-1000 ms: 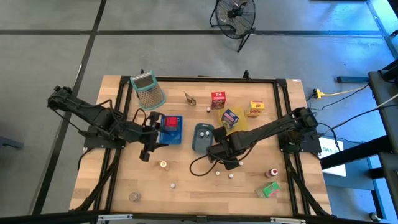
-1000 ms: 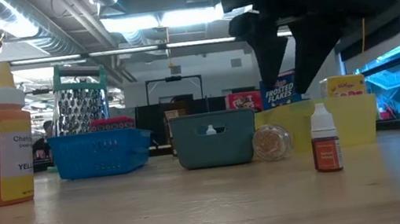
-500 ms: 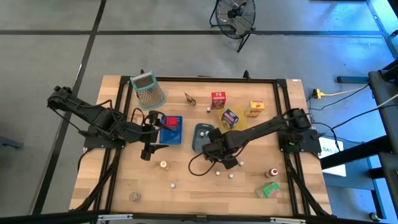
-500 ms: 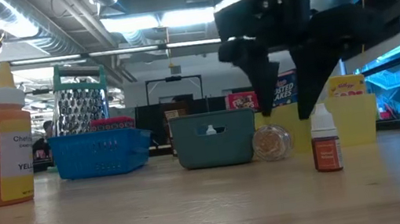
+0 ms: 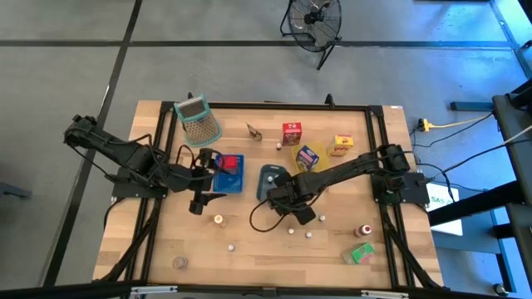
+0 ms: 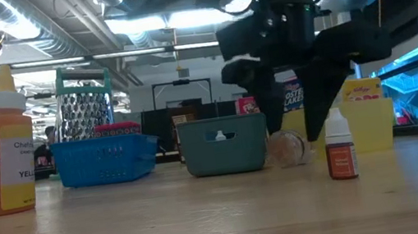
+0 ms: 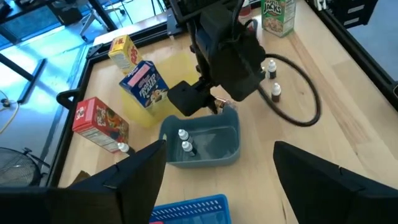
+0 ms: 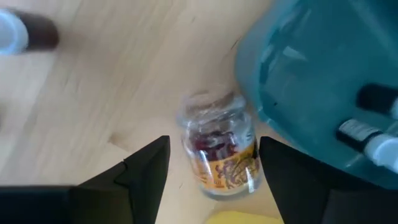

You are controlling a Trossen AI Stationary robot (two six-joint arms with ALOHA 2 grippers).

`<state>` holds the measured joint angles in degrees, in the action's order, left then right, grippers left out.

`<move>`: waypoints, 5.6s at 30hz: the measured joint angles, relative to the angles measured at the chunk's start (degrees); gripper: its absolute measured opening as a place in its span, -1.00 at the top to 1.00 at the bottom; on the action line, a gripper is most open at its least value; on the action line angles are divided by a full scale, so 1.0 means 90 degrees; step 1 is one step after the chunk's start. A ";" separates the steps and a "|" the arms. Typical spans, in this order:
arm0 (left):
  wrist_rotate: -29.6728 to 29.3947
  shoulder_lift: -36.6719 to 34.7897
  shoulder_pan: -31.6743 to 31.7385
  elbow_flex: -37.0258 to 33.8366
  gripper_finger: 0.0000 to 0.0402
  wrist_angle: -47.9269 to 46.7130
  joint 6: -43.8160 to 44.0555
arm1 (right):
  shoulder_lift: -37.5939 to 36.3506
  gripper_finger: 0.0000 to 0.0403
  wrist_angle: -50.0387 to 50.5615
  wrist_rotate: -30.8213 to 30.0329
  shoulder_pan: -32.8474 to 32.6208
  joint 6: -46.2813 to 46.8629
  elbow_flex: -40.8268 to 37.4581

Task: Pick & Place Kitchen Items
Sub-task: Put the right brown seasoning bottle into the blue bin

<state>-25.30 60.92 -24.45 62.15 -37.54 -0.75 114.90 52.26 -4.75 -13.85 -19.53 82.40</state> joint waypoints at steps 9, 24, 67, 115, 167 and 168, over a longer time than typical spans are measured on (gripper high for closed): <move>0.0066 0.0092 0.0000 0.0000 -0.46 0.0009 0.0000 | 0.0064 -0.14 -0.0143 0.0297 0.0061 0.0097 -0.0186; 0.0107 0.0136 0.0000 0.0000 -0.46 0.0004 0.0005 | 0.0062 0.01 -0.0652 0.0732 0.0204 0.0417 -0.0575; -0.1182 0.0679 -0.0733 0.0000 -0.45 -0.0374 -0.2471 | 0.0005 0.01 0.2272 0.1195 -0.0061 0.2193 0.3520; -0.2858 0.2808 -0.1656 0.0002 -0.45 0.4169 -0.8262 | 0.0007 -0.01 0.0682 0.2652 -0.0044 0.0855 0.3930; -0.0896 0.2805 -0.0767 -0.0007 0.05 0.4471 -0.8311 | 0.0011 -0.01 0.0649 0.2678 -0.0044 0.0833 0.3928; -0.0892 0.2805 -0.0767 -0.0007 0.05 0.4468 -0.8279 | 0.0011 -0.02 0.0650 0.2678 -0.0044 0.0833 0.3928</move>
<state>-33.33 86.17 -31.35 62.08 2.68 -75.26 115.00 58.11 19.35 -14.24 -12.03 117.75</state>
